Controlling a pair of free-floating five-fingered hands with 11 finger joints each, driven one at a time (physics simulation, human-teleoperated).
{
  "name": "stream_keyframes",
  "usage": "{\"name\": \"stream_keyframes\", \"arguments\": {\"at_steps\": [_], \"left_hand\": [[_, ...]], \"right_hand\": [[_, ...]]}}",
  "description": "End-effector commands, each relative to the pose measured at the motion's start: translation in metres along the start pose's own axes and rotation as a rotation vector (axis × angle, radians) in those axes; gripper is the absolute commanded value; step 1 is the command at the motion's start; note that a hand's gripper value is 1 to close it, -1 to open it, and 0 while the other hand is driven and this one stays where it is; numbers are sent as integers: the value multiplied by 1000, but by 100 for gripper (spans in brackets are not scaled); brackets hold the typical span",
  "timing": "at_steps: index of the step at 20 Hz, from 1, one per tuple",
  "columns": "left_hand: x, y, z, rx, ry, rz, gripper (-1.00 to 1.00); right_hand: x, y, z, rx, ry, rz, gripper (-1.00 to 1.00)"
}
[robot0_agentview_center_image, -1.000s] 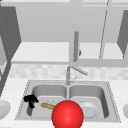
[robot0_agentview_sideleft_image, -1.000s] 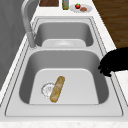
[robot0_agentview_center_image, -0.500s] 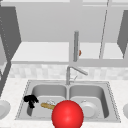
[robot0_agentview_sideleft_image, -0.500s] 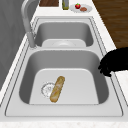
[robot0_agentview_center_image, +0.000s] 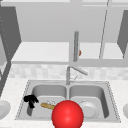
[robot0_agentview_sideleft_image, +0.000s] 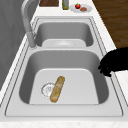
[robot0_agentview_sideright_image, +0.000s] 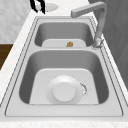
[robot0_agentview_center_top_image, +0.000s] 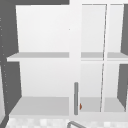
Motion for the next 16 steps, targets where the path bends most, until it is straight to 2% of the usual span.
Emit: {"name": "stream_keyframes", "arguments": {"at_steps": [1,7,16], "left_hand": [[0,0,0,0,0,0,0],[0,0,0,0,0,0,0],[0,0,0,0,0,0,0]], "right_hand": [[25,-5,11,-45,-19,10,-100],[66,-2,25,-41,12,9,-100],[133,15,50,-39,12,15,-100]]}}
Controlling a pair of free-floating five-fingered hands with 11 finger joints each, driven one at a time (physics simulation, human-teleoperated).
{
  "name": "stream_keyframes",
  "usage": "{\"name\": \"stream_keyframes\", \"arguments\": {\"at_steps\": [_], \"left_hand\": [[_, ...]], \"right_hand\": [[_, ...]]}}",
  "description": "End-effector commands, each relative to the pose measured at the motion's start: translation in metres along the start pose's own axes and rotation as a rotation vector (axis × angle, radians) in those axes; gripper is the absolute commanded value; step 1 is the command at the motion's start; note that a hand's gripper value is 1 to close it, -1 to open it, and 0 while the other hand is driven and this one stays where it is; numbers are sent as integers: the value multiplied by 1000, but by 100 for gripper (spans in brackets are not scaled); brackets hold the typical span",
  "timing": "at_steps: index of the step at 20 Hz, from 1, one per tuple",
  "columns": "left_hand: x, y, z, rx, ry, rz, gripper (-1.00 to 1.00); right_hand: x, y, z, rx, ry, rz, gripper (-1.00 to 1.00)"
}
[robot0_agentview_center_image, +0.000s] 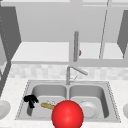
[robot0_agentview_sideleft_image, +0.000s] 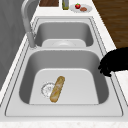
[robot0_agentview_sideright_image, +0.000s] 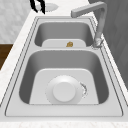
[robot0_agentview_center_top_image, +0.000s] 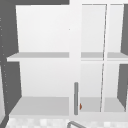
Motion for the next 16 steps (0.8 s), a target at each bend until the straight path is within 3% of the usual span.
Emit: {"name": "stream_keyframes", "arguments": {"at_steps": [1,10,16], "left_hand": [[0,0,0,0,0,0,0],[0,0,0,0,0,0,0],[0,0,0,0,0,0,0]], "right_hand": [[28,7,12,0,0,0,-100],[94,29,43,-15,-6,0,-100],[129,47,63,-36,-20,34,-100]]}}
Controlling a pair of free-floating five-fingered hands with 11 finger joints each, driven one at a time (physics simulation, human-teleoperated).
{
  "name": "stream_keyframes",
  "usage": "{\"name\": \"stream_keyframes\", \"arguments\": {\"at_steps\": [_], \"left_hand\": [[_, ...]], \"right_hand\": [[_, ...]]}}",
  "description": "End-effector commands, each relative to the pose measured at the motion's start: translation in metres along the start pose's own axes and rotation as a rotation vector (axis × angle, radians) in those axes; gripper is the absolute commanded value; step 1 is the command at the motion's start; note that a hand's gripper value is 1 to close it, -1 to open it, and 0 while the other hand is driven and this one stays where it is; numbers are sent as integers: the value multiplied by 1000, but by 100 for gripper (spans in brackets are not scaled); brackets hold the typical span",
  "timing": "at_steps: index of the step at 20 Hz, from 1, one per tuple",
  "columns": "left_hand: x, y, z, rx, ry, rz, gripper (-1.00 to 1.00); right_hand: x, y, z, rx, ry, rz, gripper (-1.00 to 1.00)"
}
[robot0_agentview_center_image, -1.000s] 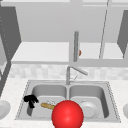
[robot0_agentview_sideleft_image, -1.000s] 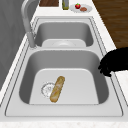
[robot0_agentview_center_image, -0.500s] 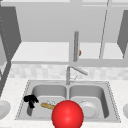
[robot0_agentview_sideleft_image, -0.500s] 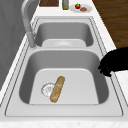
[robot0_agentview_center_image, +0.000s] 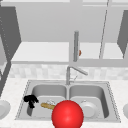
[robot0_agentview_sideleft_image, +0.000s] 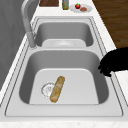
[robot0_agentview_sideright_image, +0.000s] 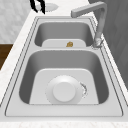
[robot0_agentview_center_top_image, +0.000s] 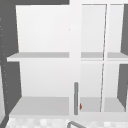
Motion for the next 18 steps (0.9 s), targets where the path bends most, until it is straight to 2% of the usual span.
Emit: {"name": "stream_keyframes", "arguments": {"at_steps": [1,9,11,18], "left_hand": [[0,0,0,0,0,0,0],[0,0,0,0,0,0,0],[0,0,0,0,0,0,0],[0,0,0,0,0,0,0]], "right_hand": [[19,14,11,-33,-13,50,-100],[53,40,30,-65,10,129,-100],[64,45,30,-52,40,150,-100],[98,66,23,-30,74,235,-100]]}}
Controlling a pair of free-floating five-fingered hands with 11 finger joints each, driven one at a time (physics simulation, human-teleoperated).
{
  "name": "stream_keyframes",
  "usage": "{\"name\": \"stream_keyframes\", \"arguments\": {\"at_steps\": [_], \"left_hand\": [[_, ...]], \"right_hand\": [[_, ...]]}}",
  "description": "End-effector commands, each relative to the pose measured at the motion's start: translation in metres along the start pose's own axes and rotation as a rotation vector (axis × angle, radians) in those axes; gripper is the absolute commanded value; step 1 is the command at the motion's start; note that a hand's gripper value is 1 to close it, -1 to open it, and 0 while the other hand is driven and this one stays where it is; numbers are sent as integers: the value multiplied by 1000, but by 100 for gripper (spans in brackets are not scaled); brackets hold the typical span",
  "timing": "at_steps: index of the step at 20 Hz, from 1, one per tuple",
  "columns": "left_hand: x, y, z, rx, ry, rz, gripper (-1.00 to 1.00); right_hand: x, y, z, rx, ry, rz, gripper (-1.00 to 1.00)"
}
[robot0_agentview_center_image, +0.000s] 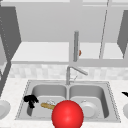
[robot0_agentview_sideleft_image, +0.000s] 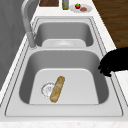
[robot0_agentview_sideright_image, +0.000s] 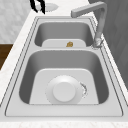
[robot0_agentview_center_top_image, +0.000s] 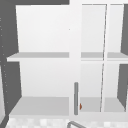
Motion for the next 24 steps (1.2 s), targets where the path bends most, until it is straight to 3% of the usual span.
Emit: {"name": "stream_keyframes", "arguments": {"at_steps": [1,14,24], "left_hand": [[0,0,0,0,0,0,0],[0,0,0,0,0,0,0],[0,0,0,0,0,0,0]], "right_hand": [[19,11,-3,6,31,109,-100],[66,58,-8,-5,39,224,-100],[101,87,6,-7,-10,238,-100]]}}
